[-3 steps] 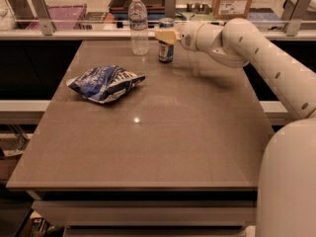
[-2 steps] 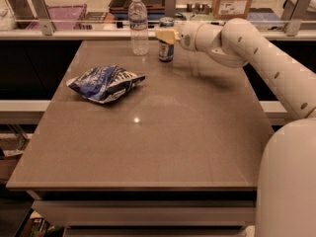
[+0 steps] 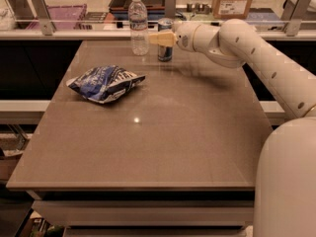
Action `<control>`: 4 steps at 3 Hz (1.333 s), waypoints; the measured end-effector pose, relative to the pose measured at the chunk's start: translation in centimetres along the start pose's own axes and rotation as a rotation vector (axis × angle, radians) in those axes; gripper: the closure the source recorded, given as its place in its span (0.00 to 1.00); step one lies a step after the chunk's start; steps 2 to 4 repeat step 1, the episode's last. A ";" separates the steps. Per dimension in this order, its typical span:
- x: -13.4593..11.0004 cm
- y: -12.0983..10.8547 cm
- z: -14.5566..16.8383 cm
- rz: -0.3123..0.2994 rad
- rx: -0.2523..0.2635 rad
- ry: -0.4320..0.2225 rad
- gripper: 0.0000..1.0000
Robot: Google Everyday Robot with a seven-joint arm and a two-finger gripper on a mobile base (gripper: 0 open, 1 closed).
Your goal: Move redbull can near water bottle
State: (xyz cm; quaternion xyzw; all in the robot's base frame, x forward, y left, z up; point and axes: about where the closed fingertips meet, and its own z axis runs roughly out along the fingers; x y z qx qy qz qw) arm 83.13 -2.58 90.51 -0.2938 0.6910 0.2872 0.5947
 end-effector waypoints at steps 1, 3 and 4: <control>0.0 0.0 0.0 0.000 0.000 0.000 0.00; 0.0 0.0 0.0 0.000 0.000 0.000 0.00; 0.0 0.0 0.0 0.000 0.000 0.000 0.00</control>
Offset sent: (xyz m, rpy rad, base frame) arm 0.0000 0.0000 0.0000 0.0000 0.0000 0.0000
